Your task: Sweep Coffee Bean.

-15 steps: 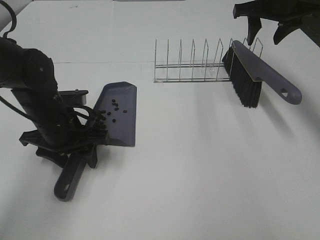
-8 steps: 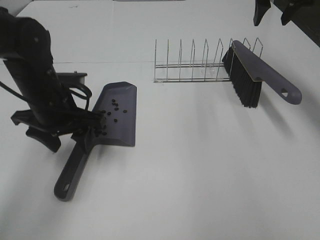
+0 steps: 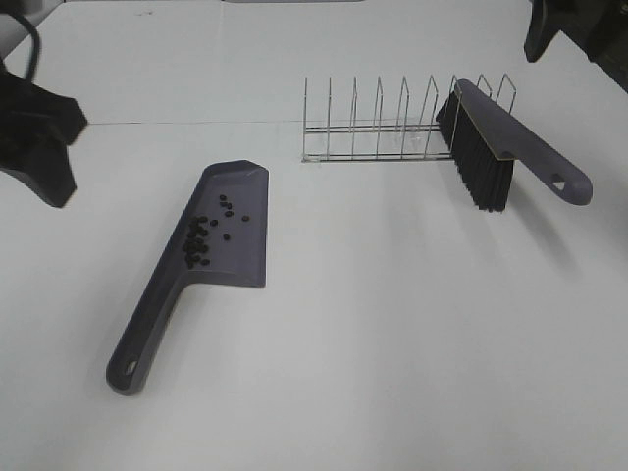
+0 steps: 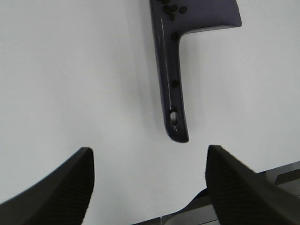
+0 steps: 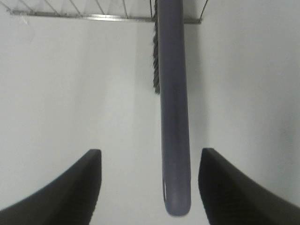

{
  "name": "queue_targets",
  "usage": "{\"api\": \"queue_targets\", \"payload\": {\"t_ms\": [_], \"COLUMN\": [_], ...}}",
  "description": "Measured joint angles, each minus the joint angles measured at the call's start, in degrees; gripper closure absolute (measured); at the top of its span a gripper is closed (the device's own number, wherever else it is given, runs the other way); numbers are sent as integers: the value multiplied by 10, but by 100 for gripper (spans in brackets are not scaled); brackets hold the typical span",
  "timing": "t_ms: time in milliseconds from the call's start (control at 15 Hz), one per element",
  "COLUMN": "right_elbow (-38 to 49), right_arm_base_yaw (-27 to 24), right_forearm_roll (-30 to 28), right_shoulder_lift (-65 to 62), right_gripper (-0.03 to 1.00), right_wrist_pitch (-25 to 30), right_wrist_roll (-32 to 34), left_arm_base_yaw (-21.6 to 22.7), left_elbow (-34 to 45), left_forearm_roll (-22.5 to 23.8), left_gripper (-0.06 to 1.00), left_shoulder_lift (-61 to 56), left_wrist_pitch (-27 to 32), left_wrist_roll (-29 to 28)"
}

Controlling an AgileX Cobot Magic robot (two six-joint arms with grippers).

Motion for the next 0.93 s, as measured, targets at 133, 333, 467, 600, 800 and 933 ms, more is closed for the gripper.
{"api": "queue_targets", "payload": {"t_ms": [133,333,467,600,800,933], "right_elbow": [93,250,348,412,518,566], "right_arm_base_yaw": [0,0,0,0,0,0], "right_forearm_roll": [10,12,14,15,15,15], "right_shoulder_lift": [-70,-195,-281,-345,-476,-563], "right_gripper": [46,46,46,46,46,46], "right_wrist_pitch": [0,-1,-2,-3,-6,-25], "right_wrist_roll": [-4,-13,-17,-17,-18,-18], "left_arm_base_yaw": [0,0,0,0,0,0], "left_elbow": [2,42,91,140,260,331], "left_forearm_roll": [11,15,15,15,15,15], "left_gripper": [32,32,32,32,32,32], "left_shoulder_lift": [-77,-200,-284,-347,-464,-541], "left_wrist_pitch": [9,10,13,15,18,18], "left_wrist_roll": [-7,-17,-17,-17,-14,7]}}
